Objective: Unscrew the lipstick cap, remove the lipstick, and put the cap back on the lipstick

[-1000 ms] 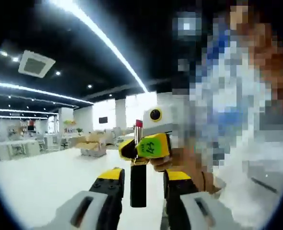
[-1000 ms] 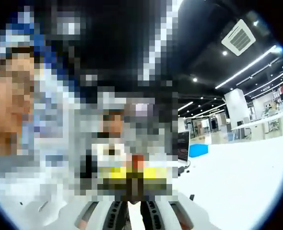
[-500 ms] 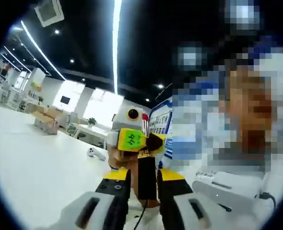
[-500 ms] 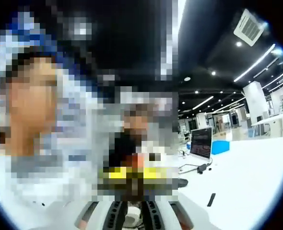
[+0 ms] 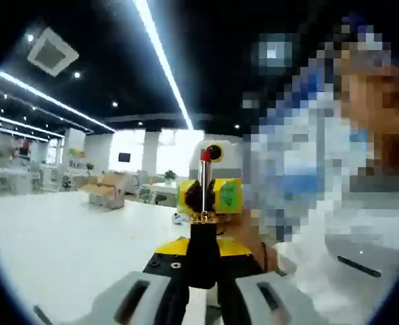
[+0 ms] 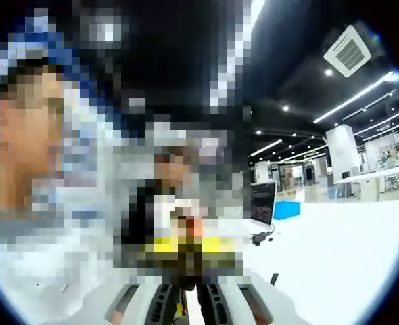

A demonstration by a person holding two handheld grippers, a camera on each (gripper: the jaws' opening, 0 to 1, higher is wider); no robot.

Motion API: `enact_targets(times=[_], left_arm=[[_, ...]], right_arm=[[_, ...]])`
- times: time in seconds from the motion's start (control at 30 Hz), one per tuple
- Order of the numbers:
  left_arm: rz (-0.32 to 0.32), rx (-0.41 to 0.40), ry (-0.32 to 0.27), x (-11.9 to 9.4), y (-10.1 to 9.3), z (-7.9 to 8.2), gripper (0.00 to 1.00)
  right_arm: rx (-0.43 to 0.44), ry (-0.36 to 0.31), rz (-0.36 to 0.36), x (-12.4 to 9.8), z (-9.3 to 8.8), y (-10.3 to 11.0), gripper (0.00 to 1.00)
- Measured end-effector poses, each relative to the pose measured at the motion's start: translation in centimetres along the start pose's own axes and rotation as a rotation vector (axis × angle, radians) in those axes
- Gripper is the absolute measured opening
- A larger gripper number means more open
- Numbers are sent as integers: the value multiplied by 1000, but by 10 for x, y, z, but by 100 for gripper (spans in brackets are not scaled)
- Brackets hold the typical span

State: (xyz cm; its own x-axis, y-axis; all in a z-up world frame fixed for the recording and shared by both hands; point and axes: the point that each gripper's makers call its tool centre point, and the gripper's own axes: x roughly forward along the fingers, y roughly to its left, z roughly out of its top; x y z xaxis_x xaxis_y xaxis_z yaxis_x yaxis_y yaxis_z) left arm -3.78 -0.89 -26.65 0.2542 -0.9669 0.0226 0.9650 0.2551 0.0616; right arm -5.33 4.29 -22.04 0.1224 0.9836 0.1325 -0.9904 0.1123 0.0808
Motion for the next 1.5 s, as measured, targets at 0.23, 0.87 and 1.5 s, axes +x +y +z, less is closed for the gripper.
enact_targets(times=[0.23,0.87,1.5], left_arm=[[376,238,-2,3,42,1,14],[365,217,51,-4,41,8,44],[-477,-458,-78,-4,-48,7,14]], right_arm=[[-78,-23,-162,-6,5,-30,6],[-27,-52,-79,-11,12,-25,6],[134,-43,248,-3,2,32,6]])
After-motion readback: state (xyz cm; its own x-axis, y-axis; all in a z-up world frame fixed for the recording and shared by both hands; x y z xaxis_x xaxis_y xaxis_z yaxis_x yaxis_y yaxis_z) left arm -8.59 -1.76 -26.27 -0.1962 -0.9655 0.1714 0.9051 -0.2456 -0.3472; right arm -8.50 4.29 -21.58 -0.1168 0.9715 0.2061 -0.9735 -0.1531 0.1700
